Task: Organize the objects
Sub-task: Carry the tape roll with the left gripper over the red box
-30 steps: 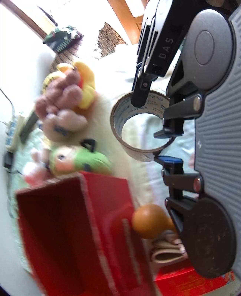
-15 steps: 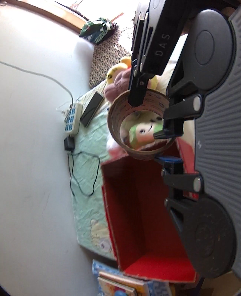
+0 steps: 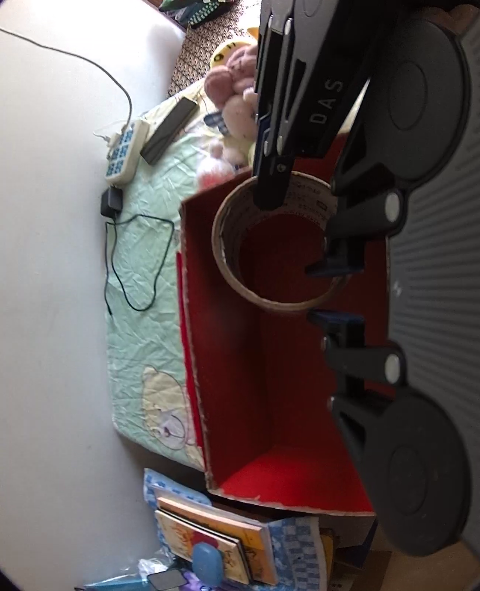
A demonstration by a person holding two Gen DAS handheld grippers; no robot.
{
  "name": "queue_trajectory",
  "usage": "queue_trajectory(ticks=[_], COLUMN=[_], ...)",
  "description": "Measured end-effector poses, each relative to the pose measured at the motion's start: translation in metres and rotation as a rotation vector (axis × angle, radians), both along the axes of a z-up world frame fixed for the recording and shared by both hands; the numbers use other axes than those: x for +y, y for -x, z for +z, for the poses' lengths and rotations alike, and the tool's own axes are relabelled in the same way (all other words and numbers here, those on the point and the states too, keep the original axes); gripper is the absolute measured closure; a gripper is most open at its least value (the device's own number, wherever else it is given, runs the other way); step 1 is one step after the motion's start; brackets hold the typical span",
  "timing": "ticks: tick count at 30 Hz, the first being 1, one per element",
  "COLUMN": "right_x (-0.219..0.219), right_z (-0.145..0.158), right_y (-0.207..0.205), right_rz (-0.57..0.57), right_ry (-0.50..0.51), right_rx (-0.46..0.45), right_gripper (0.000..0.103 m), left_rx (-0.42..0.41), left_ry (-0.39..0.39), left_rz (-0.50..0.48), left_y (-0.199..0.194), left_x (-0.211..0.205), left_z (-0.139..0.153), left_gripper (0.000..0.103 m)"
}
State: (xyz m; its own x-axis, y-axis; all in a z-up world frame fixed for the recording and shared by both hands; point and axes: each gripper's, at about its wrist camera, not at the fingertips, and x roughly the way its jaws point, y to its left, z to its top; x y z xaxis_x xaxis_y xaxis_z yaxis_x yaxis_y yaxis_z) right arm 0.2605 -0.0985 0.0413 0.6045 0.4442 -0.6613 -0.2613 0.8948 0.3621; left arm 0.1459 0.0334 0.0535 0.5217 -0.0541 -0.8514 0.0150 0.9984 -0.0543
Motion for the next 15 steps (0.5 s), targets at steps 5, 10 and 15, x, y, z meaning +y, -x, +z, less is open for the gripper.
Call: queue_trajectory(ticks=[5, 10, 15], right_x=[0.017, 0.024, 0.025], right_z=[-0.016, -0.031, -0.040], right_y=[-0.016, -0.032, -0.043], right_rz=[-0.006, -0.032, -0.064], right_ry=[0.035, 0.074, 0.091], right_rx=[0.053, 0.104, 0.149], right_gripper=[0.091, 0.091, 0.091], left_rx=[0.042, 0.089, 0.119], left_ry=[0.000, 0.029, 0.031], left_rz=[-0.007, -0.025, -0.029], left_y=[-0.016, -0.034, -0.046], left_x=[0.012, 0.018, 0.020], left_z=[-0.021, -0.041, -0.054], left_gripper=[0.089, 0.089, 0.083])
